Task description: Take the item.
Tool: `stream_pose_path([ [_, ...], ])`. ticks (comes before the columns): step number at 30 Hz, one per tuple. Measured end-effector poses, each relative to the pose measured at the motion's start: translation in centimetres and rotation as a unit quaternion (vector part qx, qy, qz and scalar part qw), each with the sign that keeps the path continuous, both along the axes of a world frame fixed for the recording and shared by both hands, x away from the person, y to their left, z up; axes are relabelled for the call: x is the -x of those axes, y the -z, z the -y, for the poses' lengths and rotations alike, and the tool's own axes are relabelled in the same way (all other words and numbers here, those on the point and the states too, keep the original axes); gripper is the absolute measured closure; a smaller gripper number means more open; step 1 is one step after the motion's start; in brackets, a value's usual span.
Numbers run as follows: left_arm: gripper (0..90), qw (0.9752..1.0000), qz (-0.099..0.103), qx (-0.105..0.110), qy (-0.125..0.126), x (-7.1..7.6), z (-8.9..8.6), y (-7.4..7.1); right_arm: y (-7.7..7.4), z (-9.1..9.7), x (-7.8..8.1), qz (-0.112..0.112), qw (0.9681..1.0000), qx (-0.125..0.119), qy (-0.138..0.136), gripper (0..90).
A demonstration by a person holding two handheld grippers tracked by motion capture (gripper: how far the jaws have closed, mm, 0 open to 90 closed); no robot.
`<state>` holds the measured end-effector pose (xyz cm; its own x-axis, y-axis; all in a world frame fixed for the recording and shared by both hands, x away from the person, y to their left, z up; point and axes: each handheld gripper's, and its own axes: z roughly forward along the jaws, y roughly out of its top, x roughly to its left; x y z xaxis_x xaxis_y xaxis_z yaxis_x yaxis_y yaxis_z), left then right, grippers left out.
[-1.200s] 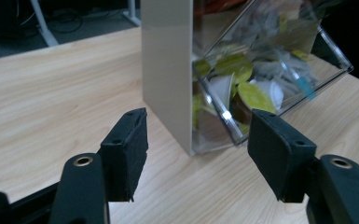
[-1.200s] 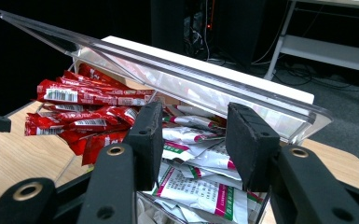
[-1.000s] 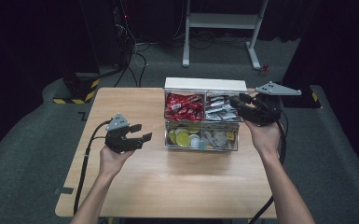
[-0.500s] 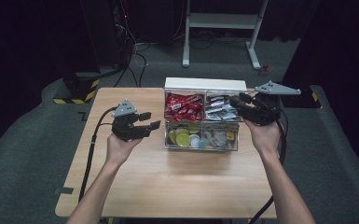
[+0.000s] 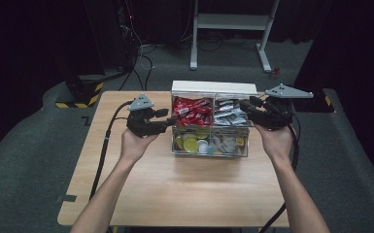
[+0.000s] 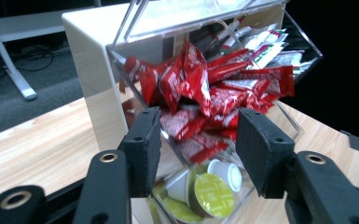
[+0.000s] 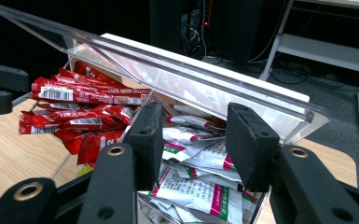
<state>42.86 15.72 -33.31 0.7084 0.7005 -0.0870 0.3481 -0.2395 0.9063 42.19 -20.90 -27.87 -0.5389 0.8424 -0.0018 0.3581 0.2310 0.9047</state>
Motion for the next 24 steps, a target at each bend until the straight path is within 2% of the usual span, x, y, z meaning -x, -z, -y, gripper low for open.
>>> stream_pose_path([
  [7, 53.6, 1.0, -0.003, -0.003, -0.003, -1.0, 0.9, -0.6, 0.0, 0.0, 0.0, 0.002, 1.0, -0.001, 0.0, 56.8],
  [12, 59.0, 1.0, -0.003, -0.008, -0.001, -1.4, 1.7, -0.8, 0.0, 0.1, -0.1, 0.002, 1.0, 0.0, -0.001, 56.8],
  [19, 67.2, 0.9997, 0.0, -0.025, 0.005, -1.9, 3.0, -1.0, 0.1, 0.0, 0.0, 0.004, 1.0, -0.001, 0.0, 56.7],
  [24, 67.4, 0.9992, 0.001, -0.04, 0.005, -2.1, 4.0, -1.1, 0.1, 0.0, -0.1, 0.002, 1.0, 0.0, 0.001, 56.7],
])
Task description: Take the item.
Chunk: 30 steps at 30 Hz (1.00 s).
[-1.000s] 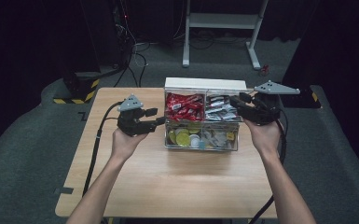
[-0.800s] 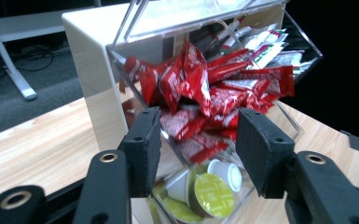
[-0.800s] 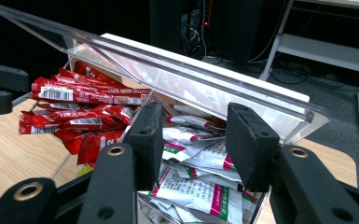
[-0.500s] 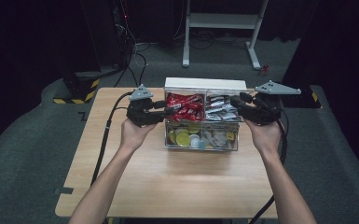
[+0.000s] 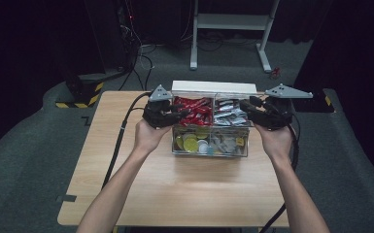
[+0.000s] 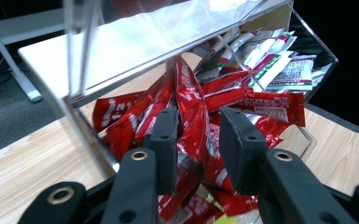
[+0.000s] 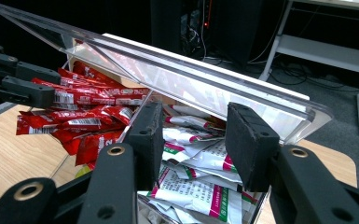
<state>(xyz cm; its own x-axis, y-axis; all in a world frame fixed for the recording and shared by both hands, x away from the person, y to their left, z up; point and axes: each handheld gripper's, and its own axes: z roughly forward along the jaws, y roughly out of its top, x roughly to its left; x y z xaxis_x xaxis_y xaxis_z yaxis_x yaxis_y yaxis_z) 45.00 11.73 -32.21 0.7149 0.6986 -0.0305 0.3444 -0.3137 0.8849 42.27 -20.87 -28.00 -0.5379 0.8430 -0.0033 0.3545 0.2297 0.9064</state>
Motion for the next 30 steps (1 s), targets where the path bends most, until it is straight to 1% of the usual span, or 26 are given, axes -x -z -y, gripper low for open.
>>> stream_pose_path([
  [4, 67.6, 0.9999, -0.005, -0.011, -0.003, -0.4, 0.8, 0.1, 0.1, 0.0, -0.1, 0.0, 1.0, 0.001, -0.001, 56.7],
  [7, 70.1, 0.9998, -0.008, -0.017, -0.005, -0.6, 1.1, 0.2, 0.1, 0.0, -0.1, -0.001, 1.0, 0.001, -0.001, 56.7],
  [10, 74.0, 0.9998, -0.01, -0.017, -0.009, -0.7, 1.3, 0.2, 0.1, 0.0, -0.1, -0.001, 1.0, 0.001, -0.001, 56.7],
  [13, 76.1, 0.9997, -0.013, -0.015, -0.01, -0.8, 1.3, 0.3, 0.1, 0.0, -0.1, -0.001, 1.0, 0.001, -0.001, 56.7],
  [16, 78.4, 0.9997, -0.011, -0.017, -0.01, -0.8, 1.3, 0.2, 0.1, 0.0, -0.2, -0.001, 1.0, -0.001, 0.0, 56.8],
  [22, 82.2, 0.9999, -0.007, -0.014, -0.002, -0.5, 0.8, -0.1, 0.1, -0.1, -0.2, -0.001, 1.0, 0.002, 0.001, 56.8],
  [27, 83.0, 0.9999, -0.006, 0.007, 0.011, -0.1, 0.2, -0.4, 0.0, -0.1, -0.2, -0.001, 1.0, 0.001, 0.001, 56.6],
  [30, 83.2, 0.9998, -0.006, 0.012, 0.016, 0.2, -0.1, -0.6, 0.1, -0.1, -0.2, -0.001, 1.0, 0.0, 0.002, 56.7],
])
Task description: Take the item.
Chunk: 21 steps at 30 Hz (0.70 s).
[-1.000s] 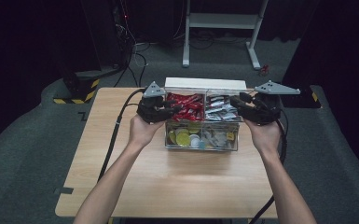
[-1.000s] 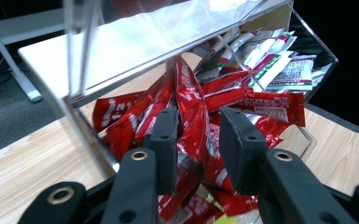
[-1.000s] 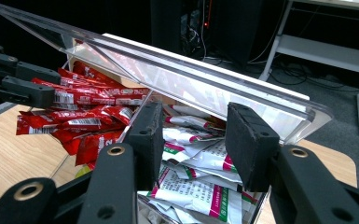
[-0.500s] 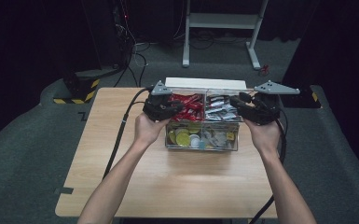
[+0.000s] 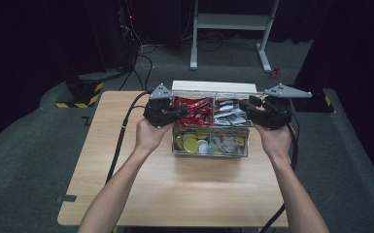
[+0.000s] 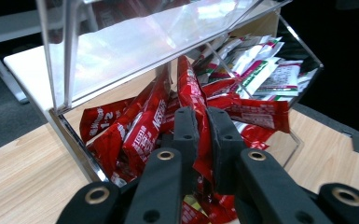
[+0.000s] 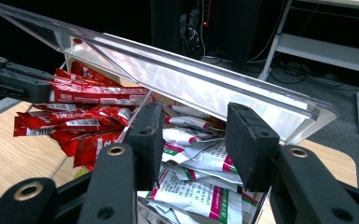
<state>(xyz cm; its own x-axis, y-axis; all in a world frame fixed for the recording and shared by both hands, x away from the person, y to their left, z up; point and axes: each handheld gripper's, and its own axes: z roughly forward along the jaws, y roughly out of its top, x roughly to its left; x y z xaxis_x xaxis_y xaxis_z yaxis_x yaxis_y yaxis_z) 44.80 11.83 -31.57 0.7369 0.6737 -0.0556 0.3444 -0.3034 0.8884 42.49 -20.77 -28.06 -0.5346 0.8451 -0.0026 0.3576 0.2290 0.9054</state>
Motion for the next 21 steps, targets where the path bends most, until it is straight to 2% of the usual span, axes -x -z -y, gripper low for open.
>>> stream_pose_path([
  [4, 83.5, 1.0, 0.001, 0.004, 0.005, 0.3, -0.4, -0.1, 0.0, 0.0, 0.0, 0.0, 1.0, 0.0, -0.001, 56.7],
  [7, 83.7, 0.9999, 0.006, -0.001, 0.009, 0.7, -0.7, -0.2, -0.1, 0.0, -0.1, -0.002, 1.0, 0.001, -0.001, 56.7],
  [13, 83.9, 0.9997, 0.016, 0.01, 0.015, 1.5, -1.3, -0.8, -0.1, 0.0, -0.1, -0.003, 1.0, 0.004, -0.002, 56.7],
  [21, 84.1, 0.9995, 0.019, 0.013, 0.022, 2.5, -2.3, -1.1, -0.1, 0.0, -0.1, -0.003, 1.0, 0.003, -0.001, 56.7],
])
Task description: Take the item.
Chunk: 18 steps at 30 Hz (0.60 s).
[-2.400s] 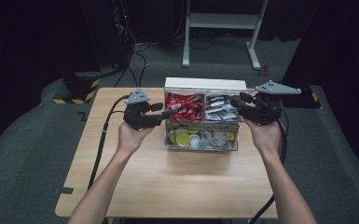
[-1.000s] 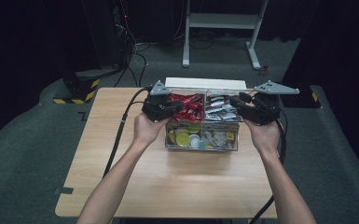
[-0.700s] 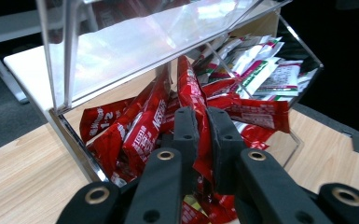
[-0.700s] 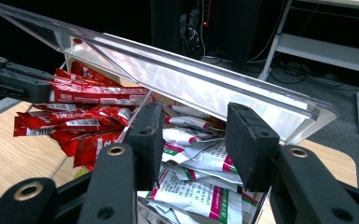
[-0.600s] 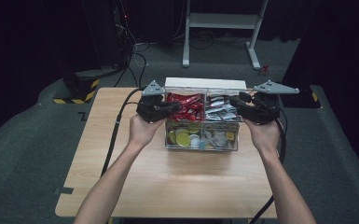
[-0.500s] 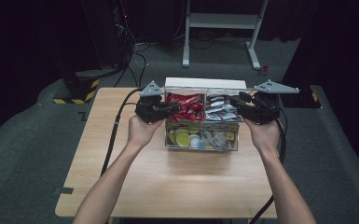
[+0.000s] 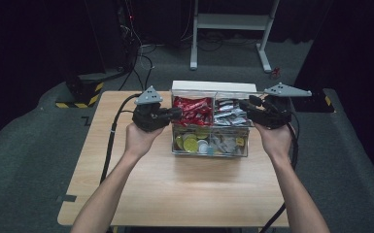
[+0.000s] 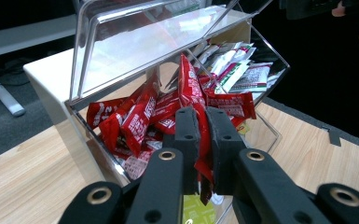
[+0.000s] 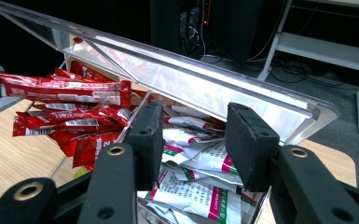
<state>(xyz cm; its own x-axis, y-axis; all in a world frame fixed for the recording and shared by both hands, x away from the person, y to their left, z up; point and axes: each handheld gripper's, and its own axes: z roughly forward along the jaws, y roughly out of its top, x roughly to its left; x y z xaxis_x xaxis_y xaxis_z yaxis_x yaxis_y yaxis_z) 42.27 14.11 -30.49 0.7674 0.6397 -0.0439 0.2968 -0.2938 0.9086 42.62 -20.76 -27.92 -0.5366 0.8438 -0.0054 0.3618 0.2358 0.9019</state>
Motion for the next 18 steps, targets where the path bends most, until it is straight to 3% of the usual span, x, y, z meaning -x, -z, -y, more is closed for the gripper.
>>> stream_pose_path([
  [18, 83.9, 0.9994, 0.015, 0.029, 0.013, 2.2, -2.4, -0.8, 0.1, -0.1, -0.1, -0.001, 1.0, 0.002, 0.004, 56.6],
])
